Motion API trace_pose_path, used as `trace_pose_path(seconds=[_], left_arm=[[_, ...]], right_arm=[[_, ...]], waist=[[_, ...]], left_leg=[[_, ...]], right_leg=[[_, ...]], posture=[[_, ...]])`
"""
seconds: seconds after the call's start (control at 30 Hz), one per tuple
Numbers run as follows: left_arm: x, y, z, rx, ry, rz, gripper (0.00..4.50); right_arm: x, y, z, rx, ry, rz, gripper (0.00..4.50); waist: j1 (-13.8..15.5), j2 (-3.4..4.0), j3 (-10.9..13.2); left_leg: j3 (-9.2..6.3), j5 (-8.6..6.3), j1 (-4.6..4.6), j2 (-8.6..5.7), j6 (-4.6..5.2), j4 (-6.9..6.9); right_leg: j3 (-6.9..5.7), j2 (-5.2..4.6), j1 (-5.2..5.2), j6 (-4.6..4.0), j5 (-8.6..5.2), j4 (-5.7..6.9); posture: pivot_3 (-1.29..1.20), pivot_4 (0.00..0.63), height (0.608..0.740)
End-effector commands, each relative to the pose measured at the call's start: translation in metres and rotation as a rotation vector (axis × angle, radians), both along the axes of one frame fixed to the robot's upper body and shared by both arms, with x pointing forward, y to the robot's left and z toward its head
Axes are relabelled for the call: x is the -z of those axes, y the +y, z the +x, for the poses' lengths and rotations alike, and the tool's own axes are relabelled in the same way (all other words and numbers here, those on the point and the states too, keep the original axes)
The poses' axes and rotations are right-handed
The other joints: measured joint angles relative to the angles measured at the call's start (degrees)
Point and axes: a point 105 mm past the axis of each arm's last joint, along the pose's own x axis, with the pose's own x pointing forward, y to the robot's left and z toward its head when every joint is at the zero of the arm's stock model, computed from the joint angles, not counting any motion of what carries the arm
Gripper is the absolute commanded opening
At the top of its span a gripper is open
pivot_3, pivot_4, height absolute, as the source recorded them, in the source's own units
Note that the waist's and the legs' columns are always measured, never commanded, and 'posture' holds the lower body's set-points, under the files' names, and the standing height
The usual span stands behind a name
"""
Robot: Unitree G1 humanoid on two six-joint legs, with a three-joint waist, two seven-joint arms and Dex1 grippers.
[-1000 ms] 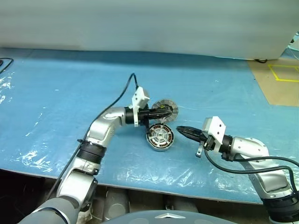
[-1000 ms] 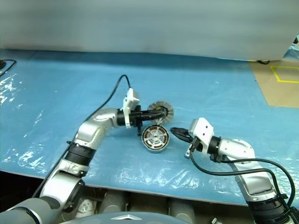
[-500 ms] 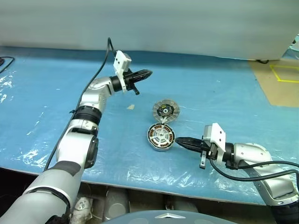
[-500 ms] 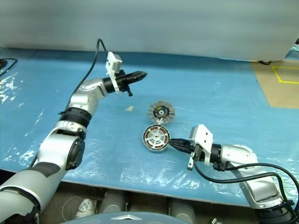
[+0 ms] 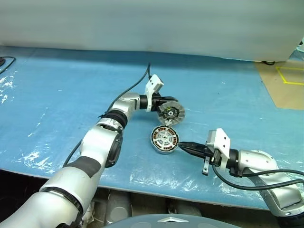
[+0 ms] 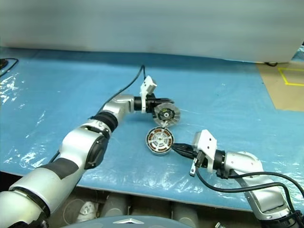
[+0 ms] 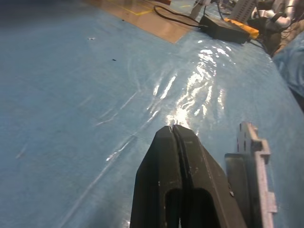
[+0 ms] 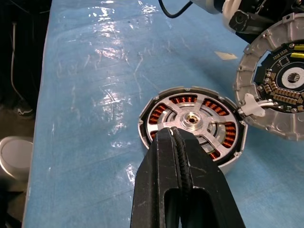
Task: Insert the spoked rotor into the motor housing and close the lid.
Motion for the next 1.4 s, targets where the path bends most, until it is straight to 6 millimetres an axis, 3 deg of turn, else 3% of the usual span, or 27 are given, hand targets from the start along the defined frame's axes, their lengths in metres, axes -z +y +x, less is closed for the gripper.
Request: trace_pose_path(seconds=[0.03, 0.3, 0.47, 0.57, 0.67, 0.8, 0.87, 1.03, 1.2, 1.4], left_arm=[[-0.013, -0.004, -0.010, 0.108, 0.076, -0.087, 0.04], [-0.012, 0.007, -0.034, 0.344, 0.159, -0.064, 0.04], [0.001, 0.012, -0.045, 0.413, 0.165, 0.019, 0.04], [0.021, 0.019, -0.059, 0.491, 0.115, 0.141, 0.04], [0.040, 0.031, -0.074, 0.571, 0.027, 0.245, 0.04], [0.053, 0.045, -0.084, 0.606, -0.078, 0.286, 0.04], [0.046, 0.043, -0.079, 0.557, -0.146, 0.226, 0.04], [-0.011, 0.048, -0.055, 0.320, -0.249, -0.062, 0.04], [-0.034, 0.075, -0.054, 0.170, -0.324, -0.146, 0.00], [-0.009, 0.091, -0.082, 0.080, -0.293, -0.115, 0.00]], right_arm=[[-0.014, 0.000, -0.005, -0.007, -0.026, 0.021, 0.00], [-0.018, -0.016, 0.002, 0.042, -0.010, 0.029, 0.00], [-0.027, -0.039, 0.015, 0.120, -0.045, 0.016, 0.00], [-0.031, -0.047, 0.022, 0.155, -0.082, -0.002, 0.00], [-0.032, -0.046, 0.031, 0.195, -0.127, -0.002, 0.00], [-0.029, -0.027, 0.037, 0.195, -0.138, 0.042, 0.00], [-0.028, -0.018, 0.038, 0.182, -0.143, 0.064, 0.00], [-0.030, 0.003, 0.046, 0.153, -0.158, 0.110, 0.00], [-0.024, 0.016, 0.044, 0.069, -0.125, 0.099, 1.23], [-0.017, 0.022, 0.043, 0.013, -0.062, 0.103, 3.34]], waist=[[0.03, 0.00, 0.00], [0.04, 0.00, 0.00], [0.09, 0.00, 0.00], [-0.03, 0.03, -0.01], [-0.18, 0.03, -0.02], [-0.13, 0.10, -0.06], [0.02, 0.10, -0.06], [-0.27, 0.06, -0.01], [-0.65, 0.09, -0.03], [-0.65, 0.10, -0.03]], left_leg=[[0.00, 0.00, 0.01, 0.00, 0.00, 0.00], [0.01, 0.00, 0.02, -0.01, 0.03, -0.05], [0.03, 0.09, 0.00, -0.02, 0.20, -0.08], [0.04, 0.09, 0.03, 0.00, 0.22, -0.11], [0.06, 0.09, 0.06, 0.05, 0.23, -0.17], [0.07, 0.10, 0.11, 0.08, 0.23, -0.16], [0.07, 0.09, 0.28, 0.07, 0.23, -0.17], [0.11, 0.05, 0.31, 0.06, 0.12, -0.12], [0.14, 0.05, 0.36, 0.07, 0.12, -0.17], [0.14, 0.14, 0.10, 0.12, 0.26, -0.31]], right_leg=[[0.00, -0.01, 0.02, 0.00, 0.00, -0.01], [-0.02, -0.05, 0.03, -0.01, 0.00, -0.09], [-0.03, -0.09, 0.04, -0.02, 0.00, -0.15], [-0.05, -0.10, 0.05, -0.05, -0.01, -0.13], [-0.11, -0.06, 0.02, -0.14, -0.05, -0.09], [-0.19, -0.08, 0.09, -0.22, -0.09, -0.07], [-0.21, -0.09, 0.30, -0.43, -0.22, -0.11], [-0.26, -0.18, 0.41, -0.44, -0.22, -0.22], [-0.24, -0.15, 0.40, -0.47, -0.24, -0.21], [-0.31, -0.09, 0.12, -0.44, -0.23, -0.21]], posture=[[0.00, 0.150, 0.740], [0.00, 0.150, 0.740], [0.00, 0.150, 0.740], [0.00, 0.150, 0.740], [0.00, 0.150, 0.740], [0.00, 0.150, 0.740], [0.00, 0.150, 0.740], [0.00, 0.150, 0.740], [0.00, 0.150, 0.740], [0.00, 0.150, 0.740]])
